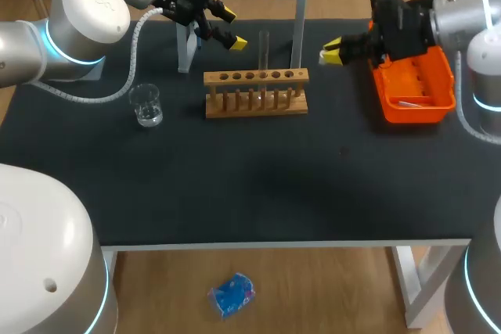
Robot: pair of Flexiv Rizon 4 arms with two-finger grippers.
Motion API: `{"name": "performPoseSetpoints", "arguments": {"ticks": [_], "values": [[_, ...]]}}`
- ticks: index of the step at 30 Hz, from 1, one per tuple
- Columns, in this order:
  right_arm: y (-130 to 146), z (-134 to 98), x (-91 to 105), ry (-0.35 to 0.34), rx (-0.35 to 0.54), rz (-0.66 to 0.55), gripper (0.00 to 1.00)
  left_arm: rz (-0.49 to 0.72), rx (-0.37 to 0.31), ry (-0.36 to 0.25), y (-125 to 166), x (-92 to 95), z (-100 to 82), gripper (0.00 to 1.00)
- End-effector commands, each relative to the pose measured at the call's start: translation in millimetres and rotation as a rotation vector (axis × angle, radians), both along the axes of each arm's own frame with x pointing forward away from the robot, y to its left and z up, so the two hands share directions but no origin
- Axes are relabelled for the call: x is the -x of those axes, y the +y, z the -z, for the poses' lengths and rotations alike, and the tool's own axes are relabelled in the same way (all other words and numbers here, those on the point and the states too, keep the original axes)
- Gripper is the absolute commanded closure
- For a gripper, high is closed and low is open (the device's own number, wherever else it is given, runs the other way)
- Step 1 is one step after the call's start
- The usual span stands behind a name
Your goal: Invert the test tube, pick up the pipette, mount the tip to pipette, aspirate from beaker and dispense into the tube, eject the tip, return the pipette, and cap with the stopper.
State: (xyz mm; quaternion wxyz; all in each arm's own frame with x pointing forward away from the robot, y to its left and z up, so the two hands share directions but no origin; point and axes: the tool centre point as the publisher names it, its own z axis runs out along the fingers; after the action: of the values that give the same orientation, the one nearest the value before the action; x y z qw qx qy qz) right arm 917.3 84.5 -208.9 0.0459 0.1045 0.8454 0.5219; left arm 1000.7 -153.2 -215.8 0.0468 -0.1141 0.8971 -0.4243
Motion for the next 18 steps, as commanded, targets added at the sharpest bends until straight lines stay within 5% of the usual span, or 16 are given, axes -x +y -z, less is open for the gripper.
{"name": "performPoseSetpoints", "arguments": {"ticks": [1, 18], "values": [[18, -3, -25.9, 0.026, 0.014, -0.053, 1.00, 0.002, -0.004, 0.004, 0, -0.8, -1.0, 0.00], [68, -10, -61.8, 0.085, 0.009, -0.142, 1.00, 0.002, -0.004, 0.004, 0, -0.8, -1.0, 0.00]]}}
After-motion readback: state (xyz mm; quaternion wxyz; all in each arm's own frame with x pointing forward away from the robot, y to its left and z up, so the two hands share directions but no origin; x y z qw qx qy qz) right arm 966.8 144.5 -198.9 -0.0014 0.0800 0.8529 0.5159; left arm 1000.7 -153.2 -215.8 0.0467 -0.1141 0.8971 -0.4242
